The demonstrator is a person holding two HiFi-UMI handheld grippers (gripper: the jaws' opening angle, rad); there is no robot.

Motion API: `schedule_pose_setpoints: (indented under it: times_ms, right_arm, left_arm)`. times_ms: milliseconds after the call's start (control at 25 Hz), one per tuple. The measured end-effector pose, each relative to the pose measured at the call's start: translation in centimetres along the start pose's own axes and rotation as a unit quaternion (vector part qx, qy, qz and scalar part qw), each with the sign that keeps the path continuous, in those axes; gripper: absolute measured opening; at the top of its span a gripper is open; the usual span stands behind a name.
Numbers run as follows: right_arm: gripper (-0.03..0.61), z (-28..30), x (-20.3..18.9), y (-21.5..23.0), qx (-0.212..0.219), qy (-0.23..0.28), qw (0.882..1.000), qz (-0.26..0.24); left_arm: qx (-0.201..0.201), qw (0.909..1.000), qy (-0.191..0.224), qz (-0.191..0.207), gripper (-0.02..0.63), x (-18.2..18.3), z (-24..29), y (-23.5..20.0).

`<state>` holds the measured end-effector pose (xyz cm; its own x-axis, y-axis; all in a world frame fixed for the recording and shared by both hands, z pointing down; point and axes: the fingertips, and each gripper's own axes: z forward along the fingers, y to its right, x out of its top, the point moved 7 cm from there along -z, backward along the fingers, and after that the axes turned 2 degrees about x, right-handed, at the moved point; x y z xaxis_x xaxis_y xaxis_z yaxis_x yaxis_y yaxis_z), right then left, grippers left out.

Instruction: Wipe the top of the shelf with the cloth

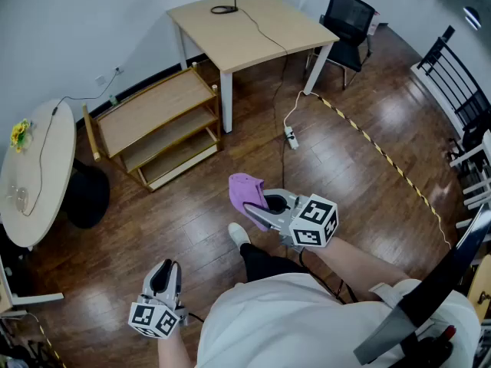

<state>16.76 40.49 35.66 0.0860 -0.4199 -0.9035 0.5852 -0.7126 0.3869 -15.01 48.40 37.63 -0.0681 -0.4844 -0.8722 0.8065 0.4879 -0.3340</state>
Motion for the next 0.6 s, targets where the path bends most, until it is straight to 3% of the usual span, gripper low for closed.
schedule_pose_setpoints:
  times_ms: [200,600]
  right_arm:
    - [0.052,0.8,3.2,7.2,-0.030,0.000,1.000,0.000]
    - [0.051,10.7,8.3,18.9,-0.004,-0.024,1.000,-0.010]
  left_arm:
    - [-0.042,0.9991,-0.008,0.004,0.095,4.1,8.8,-0.7]
    - [-0.005,0.9999,0.011,0.000,0.095,10.4,17.2,-4.4]
